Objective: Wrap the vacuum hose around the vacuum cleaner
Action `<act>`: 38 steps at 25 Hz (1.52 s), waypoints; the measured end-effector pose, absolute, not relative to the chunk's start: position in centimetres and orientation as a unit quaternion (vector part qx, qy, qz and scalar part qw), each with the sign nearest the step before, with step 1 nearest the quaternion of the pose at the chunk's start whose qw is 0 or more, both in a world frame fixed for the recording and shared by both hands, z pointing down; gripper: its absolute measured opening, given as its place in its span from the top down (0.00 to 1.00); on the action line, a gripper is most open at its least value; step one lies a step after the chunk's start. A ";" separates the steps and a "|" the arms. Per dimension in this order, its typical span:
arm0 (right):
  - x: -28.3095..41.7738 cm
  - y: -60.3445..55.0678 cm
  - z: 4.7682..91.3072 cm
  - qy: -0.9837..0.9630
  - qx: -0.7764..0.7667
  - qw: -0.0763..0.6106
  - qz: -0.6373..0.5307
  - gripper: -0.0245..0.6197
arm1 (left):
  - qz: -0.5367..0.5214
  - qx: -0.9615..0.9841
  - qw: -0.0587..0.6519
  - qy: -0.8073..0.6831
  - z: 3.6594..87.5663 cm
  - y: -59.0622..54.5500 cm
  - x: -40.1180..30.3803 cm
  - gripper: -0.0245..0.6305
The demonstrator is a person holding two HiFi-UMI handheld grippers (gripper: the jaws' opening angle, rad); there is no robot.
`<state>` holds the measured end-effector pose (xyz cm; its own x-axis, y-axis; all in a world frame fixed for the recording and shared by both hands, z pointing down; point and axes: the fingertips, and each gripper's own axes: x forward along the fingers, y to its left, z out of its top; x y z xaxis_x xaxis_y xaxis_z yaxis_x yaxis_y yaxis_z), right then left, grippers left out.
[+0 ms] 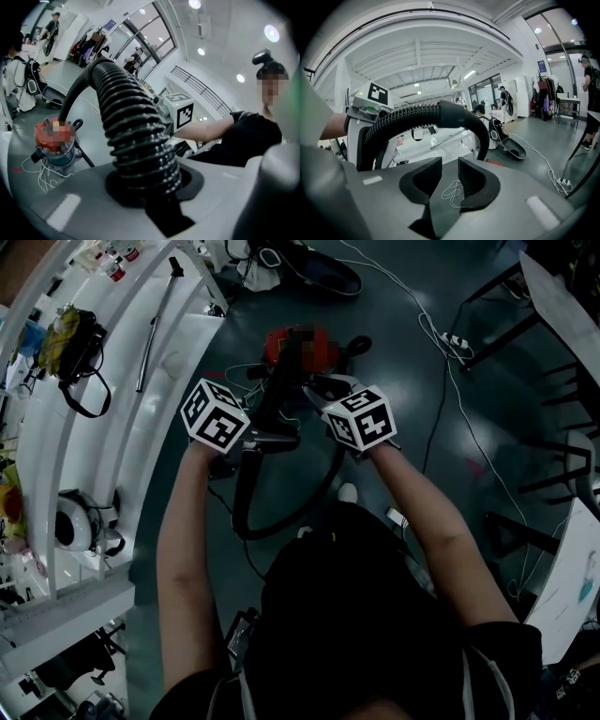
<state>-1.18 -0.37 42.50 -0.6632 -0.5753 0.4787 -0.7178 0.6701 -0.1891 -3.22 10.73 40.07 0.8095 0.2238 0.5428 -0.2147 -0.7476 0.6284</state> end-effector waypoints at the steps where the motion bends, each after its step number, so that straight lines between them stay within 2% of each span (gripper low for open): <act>1: -0.8 -1.1 42.5 -0.894 0.361 0.195 0.182 0.79 | 0.311 0.881 0.356 0.004 40.1 10.0 -2.9 0.81; 4: 0.5 -3.2 42.3 -0.895 0.361 0.201 0.167 0.75 | 0.317 0.878 0.358 0.008 40.1 8.3 -1.7 0.81; 10: 2.8 -6.9 41.3 -0.899 0.367 0.204 0.122 0.58 | 0.340 0.869 0.358 0.025 40.0 5.7 0.0 0.81; 21: 3.5 -12.9 37.6 -0.889 0.343 0.269 -0.138 0.23 | 0.381 0.850 0.359 0.058 38.7 2.7 2.5 0.81; 27: 2.1 -13.8 36.1 -0.878 0.290 0.297 -0.239 0.23 | 0.403 0.842 0.351 0.075 37.6 1.9 3.6 0.81; 29: 2.1 -14.3 35.7 -0.875 0.288 0.301 -0.247 0.29 | 0.411 0.838 0.349 0.086 37.1 1.7 3.5 0.81; 31: 2.2 -15.2 35.4 -0.871 0.297 0.304 -0.248 0.49 | 0.420 0.836 0.340 0.094 36.8 1.1 2.9 0.81; 38: 2.1 -17.6 35.5 -0.860 0.328 0.335 -0.202 0.52 | 0.403 0.851 0.316 0.112 36.3 -1.8 1.4 0.81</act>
<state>2.12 -17.57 35.46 -0.5611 -0.6991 0.4432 -0.4293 0.7036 0.5662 1.38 -1.75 36.33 0.6503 0.4455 0.6154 -0.0644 -0.7748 0.6290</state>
